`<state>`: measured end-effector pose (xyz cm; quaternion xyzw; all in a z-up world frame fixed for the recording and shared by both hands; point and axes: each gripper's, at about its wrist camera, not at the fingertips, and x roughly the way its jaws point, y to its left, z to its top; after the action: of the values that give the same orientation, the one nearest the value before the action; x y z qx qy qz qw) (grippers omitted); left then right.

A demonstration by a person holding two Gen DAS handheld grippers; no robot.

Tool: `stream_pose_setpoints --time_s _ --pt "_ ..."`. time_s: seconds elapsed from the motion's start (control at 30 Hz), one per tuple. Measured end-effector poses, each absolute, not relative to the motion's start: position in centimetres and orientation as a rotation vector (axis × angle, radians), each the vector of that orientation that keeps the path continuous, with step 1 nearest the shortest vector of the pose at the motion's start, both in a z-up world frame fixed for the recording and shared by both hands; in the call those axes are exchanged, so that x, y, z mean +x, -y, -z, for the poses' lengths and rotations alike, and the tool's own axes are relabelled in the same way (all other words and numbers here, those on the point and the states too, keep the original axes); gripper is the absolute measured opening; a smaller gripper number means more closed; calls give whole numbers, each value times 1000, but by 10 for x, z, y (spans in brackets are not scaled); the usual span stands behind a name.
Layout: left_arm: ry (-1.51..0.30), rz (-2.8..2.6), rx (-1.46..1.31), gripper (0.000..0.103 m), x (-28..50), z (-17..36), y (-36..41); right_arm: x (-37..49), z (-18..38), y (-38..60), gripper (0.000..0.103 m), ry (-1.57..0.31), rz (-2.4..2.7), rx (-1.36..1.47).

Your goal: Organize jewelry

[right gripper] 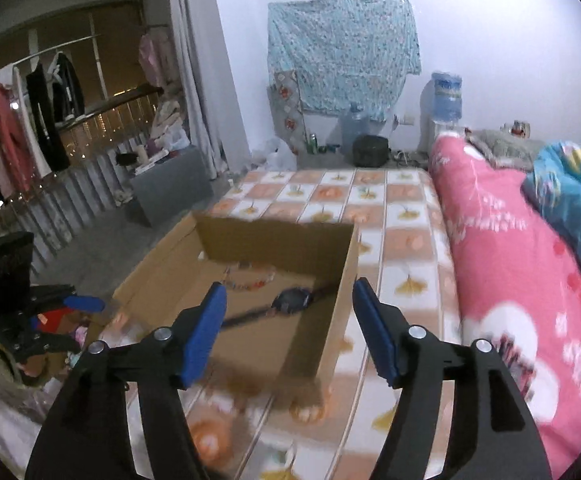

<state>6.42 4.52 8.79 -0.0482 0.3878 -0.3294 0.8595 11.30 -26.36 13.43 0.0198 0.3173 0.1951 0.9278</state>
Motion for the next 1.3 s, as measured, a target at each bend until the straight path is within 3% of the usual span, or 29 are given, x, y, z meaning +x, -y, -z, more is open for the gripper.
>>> stream_pose_setpoints --time_s 0.27,0.43,0.5,0.63,0.8,1.3 --pt "-959 524 -153 84 70 -4 -33 81 -26 249 64 -914 -289 69" --pt "-1008 382 18 84 77 27 -13 85 27 234 64 -1068 -115 -62" --pt "-983 345 98 84 78 31 -4 87 34 231 65 -1072 -92 -84" --pt "-973 312 155 94 80 33 5 89 37 222 81 -1042 -71 -167" --pt "-961 306 153 95 79 35 1 90 38 222 96 -1061 -51 -175" --pt "-988 294 151 95 80 36 1 87 39 233 97 -1057 -131 -143"
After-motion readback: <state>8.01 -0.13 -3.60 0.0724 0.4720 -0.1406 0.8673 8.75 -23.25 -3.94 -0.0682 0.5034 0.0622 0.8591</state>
